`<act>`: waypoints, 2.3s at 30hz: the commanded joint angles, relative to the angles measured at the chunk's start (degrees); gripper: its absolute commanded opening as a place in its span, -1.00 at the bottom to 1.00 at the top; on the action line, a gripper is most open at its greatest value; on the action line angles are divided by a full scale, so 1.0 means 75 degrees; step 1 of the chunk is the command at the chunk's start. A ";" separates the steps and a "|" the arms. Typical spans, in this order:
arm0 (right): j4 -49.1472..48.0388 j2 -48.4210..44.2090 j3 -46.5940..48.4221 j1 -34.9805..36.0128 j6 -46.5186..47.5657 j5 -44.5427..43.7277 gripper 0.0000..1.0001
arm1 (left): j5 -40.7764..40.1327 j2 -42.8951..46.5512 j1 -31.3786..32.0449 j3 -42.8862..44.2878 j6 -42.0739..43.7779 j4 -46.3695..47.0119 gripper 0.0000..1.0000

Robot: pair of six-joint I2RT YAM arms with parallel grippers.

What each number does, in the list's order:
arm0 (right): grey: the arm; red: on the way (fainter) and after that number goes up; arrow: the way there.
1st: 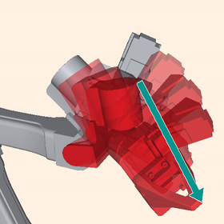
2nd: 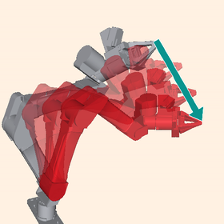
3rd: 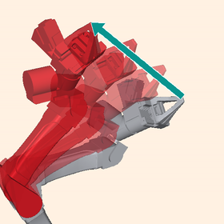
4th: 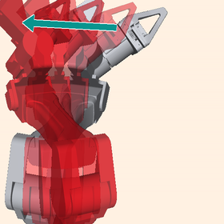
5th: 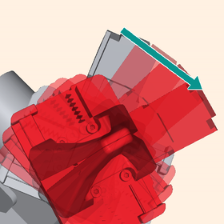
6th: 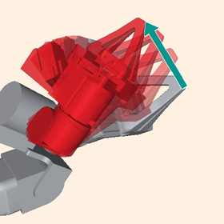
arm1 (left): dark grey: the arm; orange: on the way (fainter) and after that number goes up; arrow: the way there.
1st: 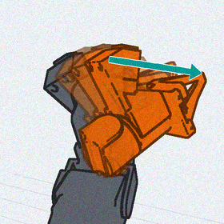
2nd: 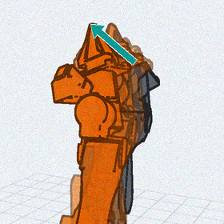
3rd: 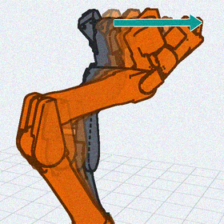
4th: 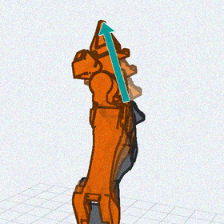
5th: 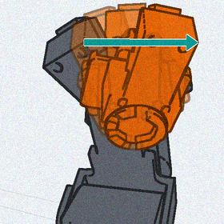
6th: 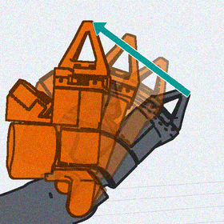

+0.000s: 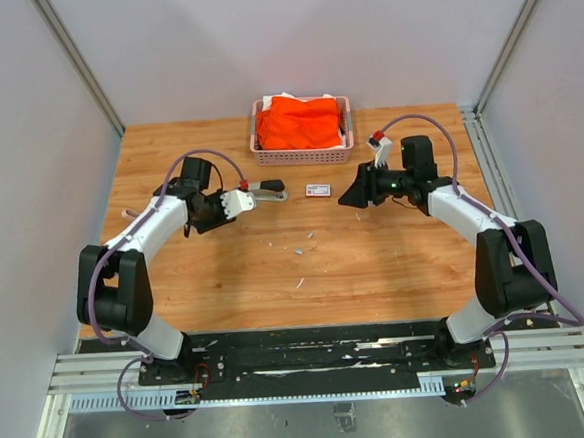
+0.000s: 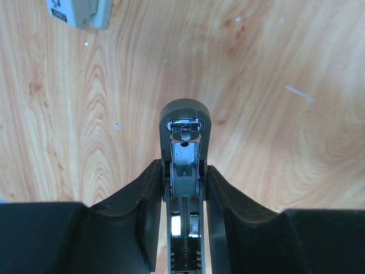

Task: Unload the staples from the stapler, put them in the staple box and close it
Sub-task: Place the stapler at the center of the board.

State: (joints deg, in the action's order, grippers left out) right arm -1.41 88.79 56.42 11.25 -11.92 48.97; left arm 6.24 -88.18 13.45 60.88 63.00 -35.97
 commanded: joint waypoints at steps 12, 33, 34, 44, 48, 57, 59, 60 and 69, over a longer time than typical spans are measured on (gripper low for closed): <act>0.0008 -0.0123 -0.0110 -0.0213 0.0301 -0.0084 0.07 | -0.0458 -0.2181 -0.1069 0.1765 0.2382 -0.0186 -0.49; 0.0125 -0.0189 -0.0058 -0.0263 0.0825 -0.0416 0.08 | -0.0709 -0.4155 -0.1823 0.3671 0.2746 -0.1155 -0.49; 0.0121 -0.0190 -0.0064 -0.0258 0.0828 -0.0404 0.08 | -0.0714 -0.4216 -0.1830 0.3780 0.2734 -0.1292 -0.49; 0.0051 -0.0293 -0.0101 -0.0270 0.0797 -0.0261 0.08 | -0.0932 -0.4274 -0.1872 0.3859 0.2597 -0.1668 -0.45; 0.0010 -0.0319 -0.0114 -0.0279 0.0771 -0.0237 0.08 | -0.0941 -0.4322 -0.1944 0.3865 0.2461 -0.1676 -0.38; -0.0015 -0.0353 -0.0130 -0.0277 0.0712 -0.0219 0.08 | -0.1100 -0.4403 -0.2067 0.3972 0.2336 -0.1651 -0.05; -0.0017 -0.0377 -0.0131 -0.0279 0.0711 -0.0225 0.08 | -0.1108 -0.4412 -0.2065 0.3993 0.2320 -0.1644 0.04; -0.0030 -0.0385 -0.0132 -0.0275 0.0714 -0.0228 0.08 | -0.1120 -0.4403 -0.2078 0.3989 0.2329 -0.1649 0.08; -0.0064 -0.0407 -0.0164 -0.0276 0.0699 -0.0205 0.08 | -0.0921 -0.4256 -0.2085 0.4189 0.2108 -0.1423 0.40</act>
State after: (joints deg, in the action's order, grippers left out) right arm -1.23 87.64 55.83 9.96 -6.98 46.48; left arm -1.98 -120.27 -1.80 89.97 80.25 -46.76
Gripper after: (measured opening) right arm 0.539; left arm 0.675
